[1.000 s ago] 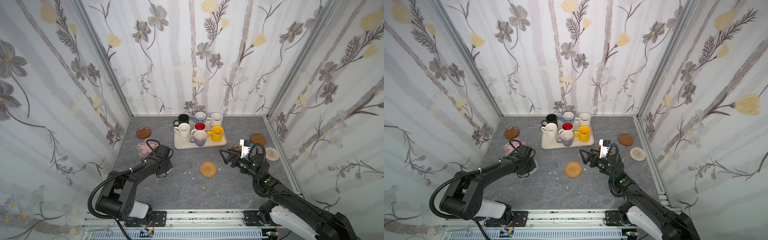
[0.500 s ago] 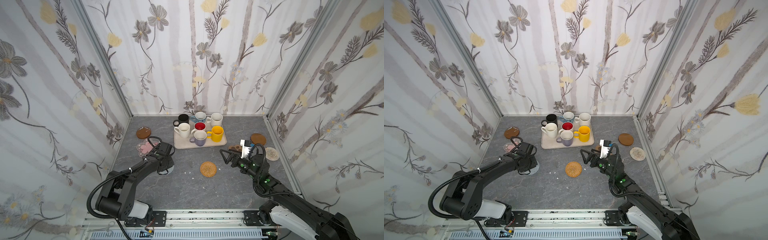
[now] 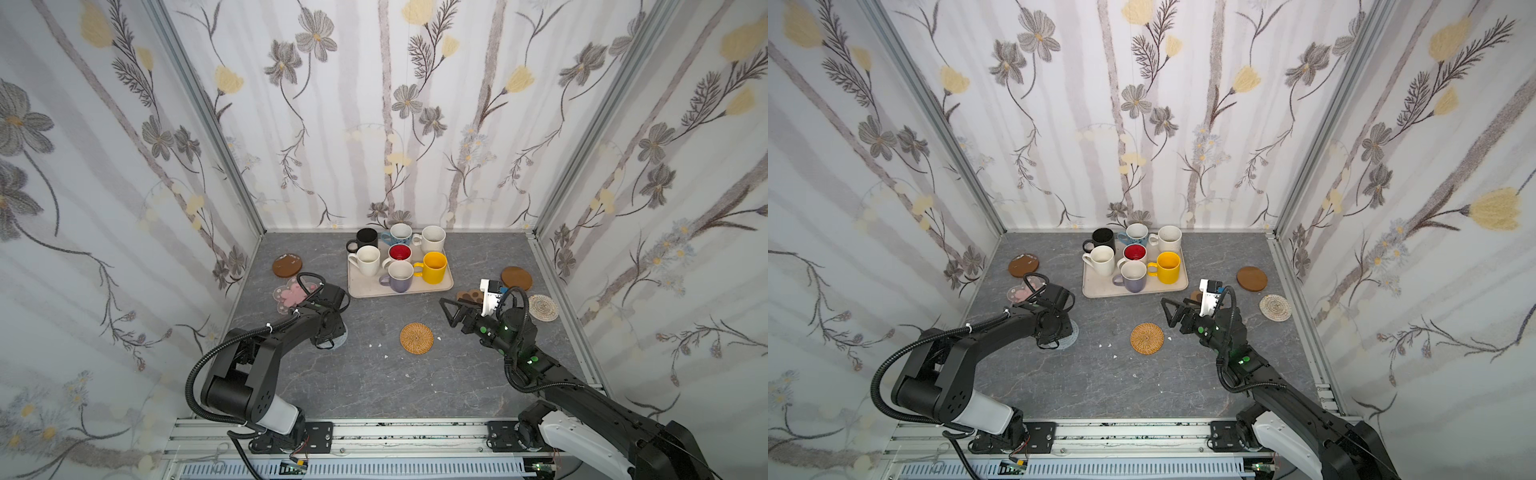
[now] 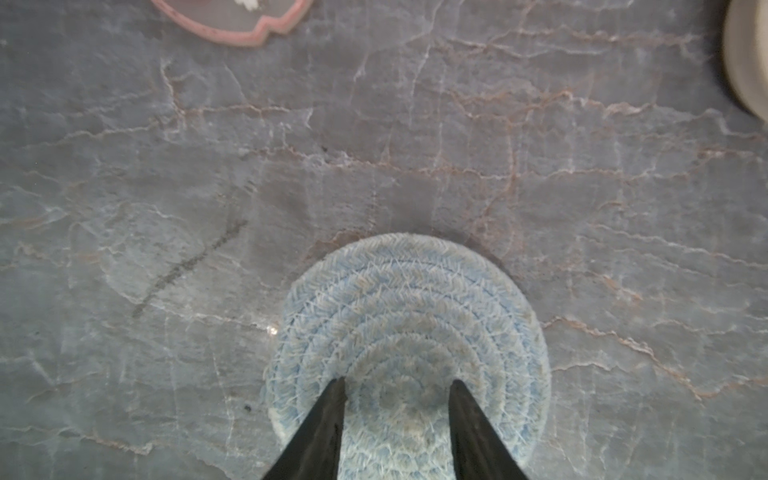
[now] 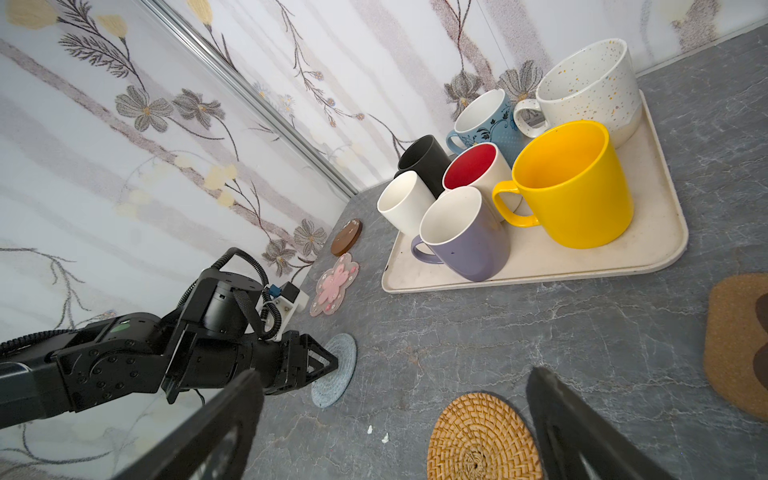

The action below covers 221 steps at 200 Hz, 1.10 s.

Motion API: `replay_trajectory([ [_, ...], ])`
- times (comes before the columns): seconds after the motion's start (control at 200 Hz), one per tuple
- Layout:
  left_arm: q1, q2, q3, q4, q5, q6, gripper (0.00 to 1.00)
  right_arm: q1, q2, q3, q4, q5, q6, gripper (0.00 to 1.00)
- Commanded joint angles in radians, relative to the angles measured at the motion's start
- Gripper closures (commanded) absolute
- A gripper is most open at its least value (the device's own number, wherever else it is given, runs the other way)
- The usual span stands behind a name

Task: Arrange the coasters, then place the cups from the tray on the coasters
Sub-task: 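Slide the light blue coaster toward the rattan coaster with the left gripper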

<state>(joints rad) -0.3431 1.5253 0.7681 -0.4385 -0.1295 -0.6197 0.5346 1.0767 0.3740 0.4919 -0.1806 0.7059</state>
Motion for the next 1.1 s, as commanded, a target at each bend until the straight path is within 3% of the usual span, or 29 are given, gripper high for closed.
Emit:
replay_trajectory([
  [0.0, -0.025, 0.004, -0.008, -0.019, 0.013, -0.024, 0.55, -0.002, 0.002, -0.001, 0.028, -0.01, 0.004, 0.0],
  [0.32, -0.119, 0.002, 0.015, -0.019, 0.035, -0.058, 0.56, -0.007, -0.015, -0.006, 0.024, -0.009, 0.006, 0.0],
  [0.455, -0.168, 0.017, 0.033, -0.019, 0.045, -0.083, 0.67, -0.011, -0.023, -0.012, 0.027, -0.004, 0.009, 0.0],
  [1.099, -0.365, 0.114, 0.134, -0.019, 0.039, -0.154, 0.63, -0.022, -0.042, -0.026, 0.034, 0.006, 0.016, 0.0],
])
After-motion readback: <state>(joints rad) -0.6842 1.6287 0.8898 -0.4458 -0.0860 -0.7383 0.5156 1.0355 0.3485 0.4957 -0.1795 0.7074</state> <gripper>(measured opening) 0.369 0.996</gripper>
